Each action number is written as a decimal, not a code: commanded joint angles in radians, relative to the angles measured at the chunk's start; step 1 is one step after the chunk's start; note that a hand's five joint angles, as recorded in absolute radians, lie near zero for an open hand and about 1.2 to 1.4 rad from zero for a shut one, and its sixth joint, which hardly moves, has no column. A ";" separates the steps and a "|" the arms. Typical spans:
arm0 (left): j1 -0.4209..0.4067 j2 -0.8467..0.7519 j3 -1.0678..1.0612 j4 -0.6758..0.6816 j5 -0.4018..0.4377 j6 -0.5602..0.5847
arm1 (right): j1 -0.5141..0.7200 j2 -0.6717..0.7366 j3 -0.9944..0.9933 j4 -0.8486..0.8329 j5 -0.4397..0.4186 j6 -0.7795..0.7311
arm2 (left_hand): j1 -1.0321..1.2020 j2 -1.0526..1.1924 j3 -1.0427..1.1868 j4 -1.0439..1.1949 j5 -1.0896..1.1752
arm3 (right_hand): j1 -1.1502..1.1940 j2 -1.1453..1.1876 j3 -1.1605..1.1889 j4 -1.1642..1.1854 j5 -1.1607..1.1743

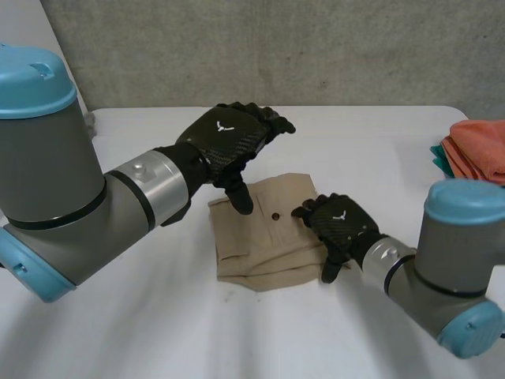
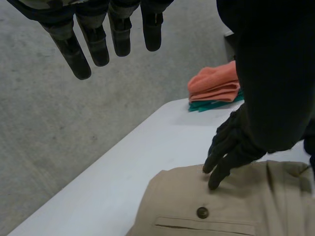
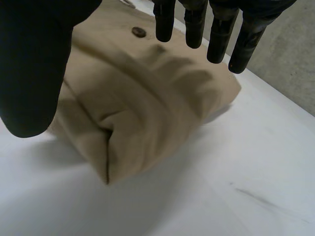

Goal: Fold the laundry.

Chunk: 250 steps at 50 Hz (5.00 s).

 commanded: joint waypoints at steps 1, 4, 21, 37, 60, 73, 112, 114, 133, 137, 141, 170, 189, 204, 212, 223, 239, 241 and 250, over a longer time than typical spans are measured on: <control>-0.005 -0.004 0.002 -0.002 0.007 -0.002 | 0.007 0.070 0.005 -0.108 -0.008 -0.012 | 0.049 0.051 0.045 0.054 0.037 | 0.032 -0.048 -0.042 -0.060 -0.062; -0.008 -0.004 0.000 -0.002 0.007 -0.002 | 0.009 0.090 -0.001 -0.134 -0.006 -0.014 | 0.049 0.051 0.045 0.054 0.037 | 0.032 -0.048 -0.042 -0.060 -0.062; -0.008 -0.004 0.000 -0.002 0.007 -0.005 | 0.047 0.174 -0.101 -0.214 -0.009 -0.068 | 0.049 0.051 0.045 0.054 0.037 | 0.307 0.226 0.232 0.215 0.213; -0.007 -0.004 0.000 -0.002 0.007 -0.005 | 0.079 0.237 -0.236 -0.203 -0.004 -0.060 | 0.049 0.051 0.045 0.054 0.037 | 0.353 0.273 0.279 0.261 0.260; -0.001 0.002 0.002 0.000 0.007 -0.005 | -0.068 0.182 -0.294 -0.251 -0.136 -0.061 | 0.046 0.048 0.042 0.051 0.034 | 1.254 1.174 1.180 1.162 1.160; 0.001 0.003 0.003 0.003 0.006 -0.005 | -0.211 0.150 -0.545 -0.430 -0.228 0.124 | 0.046 0.048 0.042 0.051 0.034 | 1.254 1.174 1.180 1.162 1.160; -0.002 0.002 -0.006 0.004 0.001 -0.005 | -0.921 0.519 -0.696 -0.671 -0.603 0.479 | 0.043 0.046 0.039 0.048 0.031 | 1.254 1.174 1.180 1.162 1.160; -0.004 0.002 -0.007 0.004 0.001 -0.005 | -0.932 0.524 -0.690 -0.667 -0.618 0.469 | 0.040 0.043 0.036 0.045 0.028 | 1.254 1.174 1.180 1.162 1.160; -0.002 0.002 -0.006 0.004 0.001 -0.025 | -0.950 0.409 -0.698 -0.283 -0.447 0.214 | 0.029 0.031 0.025 0.033 0.017 | 0.032 -0.048 -0.042 -0.060 -0.062; 0.001 0.005 -0.006 0.004 0.001 -0.033 | -0.950 0.340 -0.665 -0.194 -0.341 0.000 | 0.026 0.028 0.022 0.030 0.014 | 0.032 -0.048 -0.042 -0.060 -0.062; 0.001 0.006 -0.006 0.004 0.001 -0.033 | -0.955 0.260 -0.606 -0.177 -0.191 -0.289 | 0.026 0.028 0.022 0.030 0.014 | 0.032 -0.048 -0.042 -0.060 -0.062; 0.160 0.123 -0.003 0.177 -0.166 -0.071 | -0.423 -0.358 -0.189 -0.217 -0.205 0.067 | -0.024 -0.022 -0.028 -0.020 -0.036 | 0.032 -0.048 -0.042 -0.060 -0.062; 0.631 -0.423 0.220 0.265 -0.152 0.486 | -0.191 -0.271 0.103 -0.133 -0.150 -0.225 | -0.036 -0.034 -0.040 -0.031 -0.048 | 0.032 -0.048 -0.042 -0.060 -0.062; 0.680 -0.774 0.514 0.360 -0.169 0.544 | -0.203 -0.225 0.155 -0.128 -0.141 -0.235 | 0.289 0.291 0.285 0.294 0.277 | 0.032 -0.048 -0.042 -0.060 -0.062; 0.645 -0.730 0.476 0.409 -0.201 0.530 | -0.203 -0.226 0.157 -0.128 -0.141 -0.236 | 1.185 1.187 1.181 1.190 1.173 | 0.032 -0.048 -0.042 -0.060 -0.062; 0.400 -0.345 0.110 0.546 -0.209 0.270 | -0.206 -0.228 0.148 -0.133 -0.136 -0.233 | 1.185 1.187 1.181 1.190 1.173 | 0.032 -0.048 -0.042 -0.060 -0.062; -0.033 -0.029 -0.253 0.399 0.044 -0.292 | -0.222 -0.238 0.137 -0.131 -0.118 -0.232 | 1.185 1.187 1.181 1.190 1.173 | 0.032 -0.048 -0.042 -0.060 -0.062; -0.041 -0.026 -0.259 0.383 0.067 -0.298 | -0.222 -0.238 0.135 -0.131 -0.120 -0.232 | 0.712 0.714 0.708 0.716 0.700 | 0.032 -0.048 -0.042 -0.060 -0.062; 0.094 0.025 -0.196 0.398 -0.101 -0.252 | -0.217 -0.238 0.135 -0.130 -0.118 -0.229 | 0.135 0.137 0.131 0.139 0.123 | 0.032 -0.048 -0.042 -0.060 -0.062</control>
